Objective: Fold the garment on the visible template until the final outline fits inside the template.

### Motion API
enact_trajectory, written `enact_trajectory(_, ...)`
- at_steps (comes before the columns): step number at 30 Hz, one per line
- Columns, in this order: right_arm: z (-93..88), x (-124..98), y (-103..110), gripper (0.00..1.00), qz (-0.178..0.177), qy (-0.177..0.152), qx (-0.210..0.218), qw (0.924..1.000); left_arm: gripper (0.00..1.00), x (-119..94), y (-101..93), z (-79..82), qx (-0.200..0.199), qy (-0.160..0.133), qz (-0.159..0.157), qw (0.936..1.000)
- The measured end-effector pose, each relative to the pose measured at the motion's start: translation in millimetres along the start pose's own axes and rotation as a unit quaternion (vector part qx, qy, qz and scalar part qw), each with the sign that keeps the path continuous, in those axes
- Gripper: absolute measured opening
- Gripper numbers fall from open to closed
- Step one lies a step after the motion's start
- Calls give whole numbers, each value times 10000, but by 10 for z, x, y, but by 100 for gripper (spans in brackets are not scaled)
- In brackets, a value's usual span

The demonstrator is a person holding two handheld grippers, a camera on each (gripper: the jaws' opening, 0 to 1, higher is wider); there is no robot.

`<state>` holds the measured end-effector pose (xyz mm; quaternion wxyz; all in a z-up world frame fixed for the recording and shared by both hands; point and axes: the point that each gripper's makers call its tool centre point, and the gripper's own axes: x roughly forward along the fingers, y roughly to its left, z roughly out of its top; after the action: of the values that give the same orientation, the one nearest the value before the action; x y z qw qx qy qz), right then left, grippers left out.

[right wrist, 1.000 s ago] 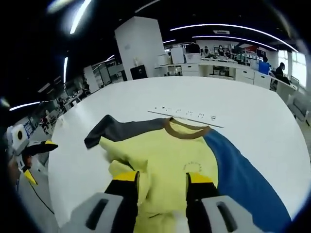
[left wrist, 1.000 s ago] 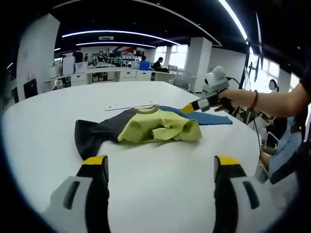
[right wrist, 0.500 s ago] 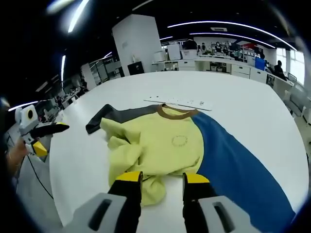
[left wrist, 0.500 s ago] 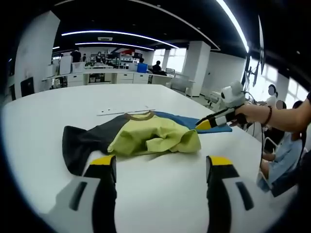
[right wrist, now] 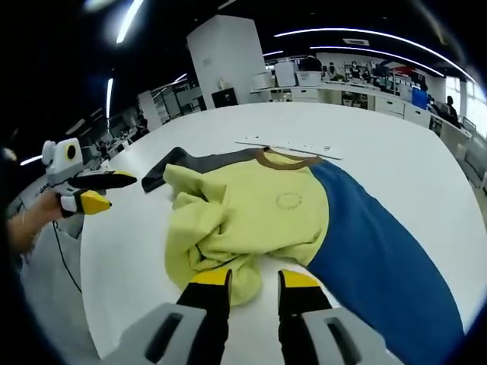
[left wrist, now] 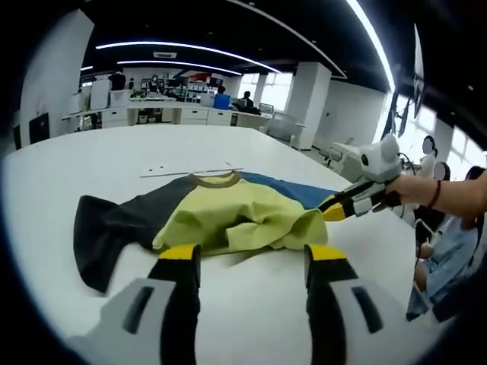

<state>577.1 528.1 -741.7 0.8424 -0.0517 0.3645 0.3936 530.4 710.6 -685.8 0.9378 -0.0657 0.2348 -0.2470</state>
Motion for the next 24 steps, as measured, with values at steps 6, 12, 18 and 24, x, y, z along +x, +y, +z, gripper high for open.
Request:
enact_trajectory(6,-65,113,1,18,54,136,-229,9996,31,208,52,-33,-224,19,76,9997)
enact_trajectory(12,-89,164,42,16,124,203,-503,9984,29,434,106,-69,-252,107,155,9995)
enact_trajectory(18,-137,207,47,14,135,296,-669,9972,26,582,161,-165,-347,257,201,9989)
enact_trajectory(24,-161,252,79,10,243,365,-728,9964,22,670,200,-228,-381,359,243,9983)
